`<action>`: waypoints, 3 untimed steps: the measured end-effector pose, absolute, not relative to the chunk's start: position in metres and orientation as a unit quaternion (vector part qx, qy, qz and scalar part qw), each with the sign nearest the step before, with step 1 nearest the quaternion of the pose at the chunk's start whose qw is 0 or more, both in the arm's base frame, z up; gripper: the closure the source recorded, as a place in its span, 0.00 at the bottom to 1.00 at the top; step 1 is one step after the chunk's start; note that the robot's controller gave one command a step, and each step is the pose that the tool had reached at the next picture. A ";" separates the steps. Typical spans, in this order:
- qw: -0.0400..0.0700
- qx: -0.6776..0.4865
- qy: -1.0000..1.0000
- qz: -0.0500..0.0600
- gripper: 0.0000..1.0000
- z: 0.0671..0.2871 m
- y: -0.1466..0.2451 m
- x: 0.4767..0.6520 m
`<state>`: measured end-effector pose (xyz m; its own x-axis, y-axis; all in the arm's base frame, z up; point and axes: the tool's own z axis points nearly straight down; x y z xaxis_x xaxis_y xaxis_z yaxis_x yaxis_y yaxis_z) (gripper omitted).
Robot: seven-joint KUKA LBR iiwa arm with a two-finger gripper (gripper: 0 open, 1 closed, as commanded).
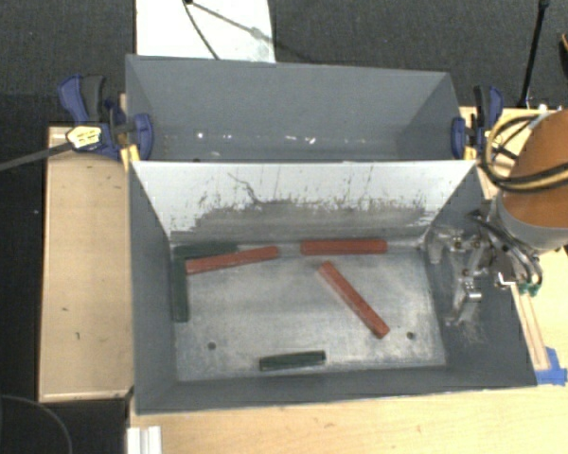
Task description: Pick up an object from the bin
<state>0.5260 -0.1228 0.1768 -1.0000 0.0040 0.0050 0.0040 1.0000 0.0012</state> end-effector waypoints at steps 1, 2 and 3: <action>0.003 0.055 -0.998 -0.002 0.00 0.087 -0.063 0.514; -0.003 0.012 -1.000 0.000 0.00 0.070 -0.061 0.550; -0.002 0.014 -1.000 0.000 1.00 0.070 -0.061 0.549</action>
Offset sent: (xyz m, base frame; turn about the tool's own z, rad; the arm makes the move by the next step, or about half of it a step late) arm -0.0104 0.0564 -0.0860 -0.1081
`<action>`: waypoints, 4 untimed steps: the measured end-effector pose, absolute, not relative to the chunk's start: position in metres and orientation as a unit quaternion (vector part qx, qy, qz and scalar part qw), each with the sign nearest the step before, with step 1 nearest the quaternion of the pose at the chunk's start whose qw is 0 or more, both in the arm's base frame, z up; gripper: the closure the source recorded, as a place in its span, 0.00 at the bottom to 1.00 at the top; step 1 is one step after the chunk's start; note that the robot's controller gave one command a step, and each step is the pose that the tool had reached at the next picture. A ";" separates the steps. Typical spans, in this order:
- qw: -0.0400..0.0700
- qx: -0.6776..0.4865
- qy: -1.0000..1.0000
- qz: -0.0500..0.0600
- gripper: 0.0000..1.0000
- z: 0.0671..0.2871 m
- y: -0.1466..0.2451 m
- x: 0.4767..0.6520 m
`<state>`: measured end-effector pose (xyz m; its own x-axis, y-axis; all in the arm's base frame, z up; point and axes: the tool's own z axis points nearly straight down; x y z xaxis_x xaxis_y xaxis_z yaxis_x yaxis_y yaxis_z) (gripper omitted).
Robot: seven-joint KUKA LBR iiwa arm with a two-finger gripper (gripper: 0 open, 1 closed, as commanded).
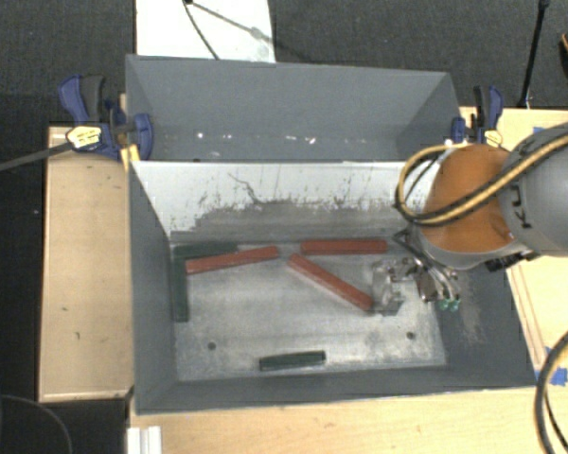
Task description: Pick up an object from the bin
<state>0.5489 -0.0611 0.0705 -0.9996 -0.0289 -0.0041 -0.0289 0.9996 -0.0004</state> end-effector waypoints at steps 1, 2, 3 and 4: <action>0.002 -0.016 1.000 0.000 0.00 0.070 -0.061 0.549; 0.004 -0.022 1.000 0.002 0.00 0.073 -0.006 0.578; 0.002 -0.022 1.000 0.000 1.00 0.072 -0.010 0.576; 0.004 -0.098 0.995 0.000 1.00 0.123 -0.016 0.592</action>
Offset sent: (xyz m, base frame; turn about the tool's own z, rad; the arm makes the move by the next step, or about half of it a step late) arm 0.0000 0.0000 0.0000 0.0000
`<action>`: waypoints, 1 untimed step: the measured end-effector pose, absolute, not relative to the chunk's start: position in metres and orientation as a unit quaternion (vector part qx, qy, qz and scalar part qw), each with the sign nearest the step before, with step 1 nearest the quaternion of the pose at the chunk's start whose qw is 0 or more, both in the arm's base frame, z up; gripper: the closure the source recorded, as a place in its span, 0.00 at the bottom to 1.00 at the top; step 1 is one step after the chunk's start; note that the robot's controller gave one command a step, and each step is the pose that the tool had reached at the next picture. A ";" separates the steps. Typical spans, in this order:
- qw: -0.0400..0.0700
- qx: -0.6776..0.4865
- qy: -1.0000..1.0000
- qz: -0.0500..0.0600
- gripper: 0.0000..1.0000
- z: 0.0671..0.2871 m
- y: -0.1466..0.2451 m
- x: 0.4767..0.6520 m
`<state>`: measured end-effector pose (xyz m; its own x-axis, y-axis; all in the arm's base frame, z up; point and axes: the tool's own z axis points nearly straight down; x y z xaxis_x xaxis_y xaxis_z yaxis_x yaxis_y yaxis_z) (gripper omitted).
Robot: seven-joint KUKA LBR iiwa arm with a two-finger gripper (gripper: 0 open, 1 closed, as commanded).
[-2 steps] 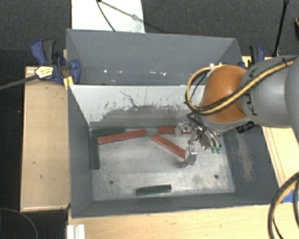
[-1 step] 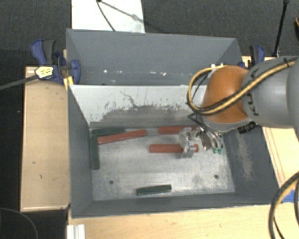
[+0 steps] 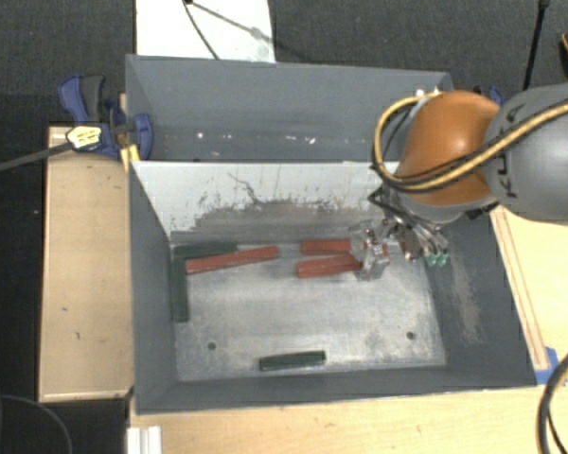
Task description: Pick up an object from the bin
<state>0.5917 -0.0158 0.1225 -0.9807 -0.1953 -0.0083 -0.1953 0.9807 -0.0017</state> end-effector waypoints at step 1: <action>0.006 -0.098 0.995 -0.001 1.00 0.241 -0.014 0.589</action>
Offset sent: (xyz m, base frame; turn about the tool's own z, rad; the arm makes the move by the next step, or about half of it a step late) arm -0.0051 0.0016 0.1122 0.0007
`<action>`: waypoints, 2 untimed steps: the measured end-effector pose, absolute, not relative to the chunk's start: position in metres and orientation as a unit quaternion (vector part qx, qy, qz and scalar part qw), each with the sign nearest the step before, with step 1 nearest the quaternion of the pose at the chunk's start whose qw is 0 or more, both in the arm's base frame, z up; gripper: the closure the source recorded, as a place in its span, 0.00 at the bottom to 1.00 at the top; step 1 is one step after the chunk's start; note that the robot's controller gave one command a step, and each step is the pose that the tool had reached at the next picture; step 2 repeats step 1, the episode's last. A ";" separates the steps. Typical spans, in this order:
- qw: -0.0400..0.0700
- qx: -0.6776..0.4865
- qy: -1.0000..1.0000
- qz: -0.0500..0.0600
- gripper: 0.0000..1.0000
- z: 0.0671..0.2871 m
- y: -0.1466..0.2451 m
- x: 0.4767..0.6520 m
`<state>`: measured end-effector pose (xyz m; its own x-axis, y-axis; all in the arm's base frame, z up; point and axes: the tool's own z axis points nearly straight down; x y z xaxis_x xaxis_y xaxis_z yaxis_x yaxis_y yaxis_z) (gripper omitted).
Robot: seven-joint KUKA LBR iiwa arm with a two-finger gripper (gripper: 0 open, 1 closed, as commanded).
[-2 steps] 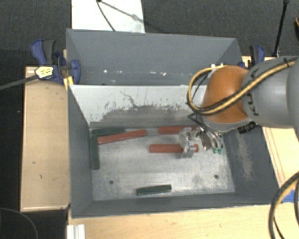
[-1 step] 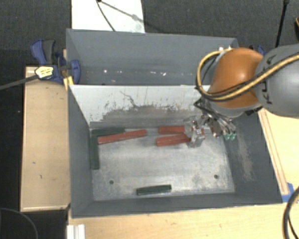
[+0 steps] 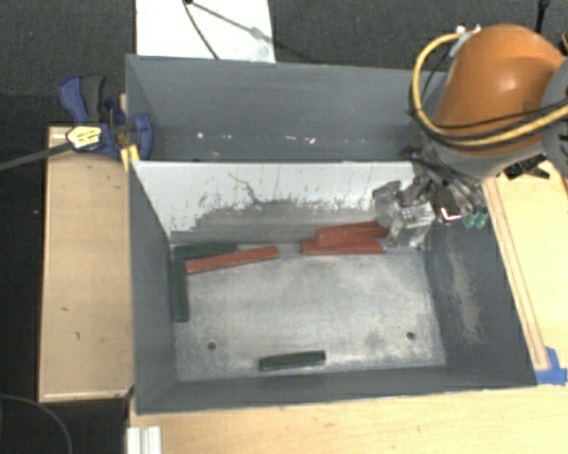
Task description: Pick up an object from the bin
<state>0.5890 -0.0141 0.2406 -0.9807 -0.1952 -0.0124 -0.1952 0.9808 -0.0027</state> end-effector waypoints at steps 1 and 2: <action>0.001 0.012 1.000 0.000 1.00 0.258 -0.030 0.546; 0.001 0.012 1.000 0.000 1.00 0.258 -0.030 0.546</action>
Offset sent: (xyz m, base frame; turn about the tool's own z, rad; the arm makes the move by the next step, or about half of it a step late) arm -0.0436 -0.0151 0.0164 0.2201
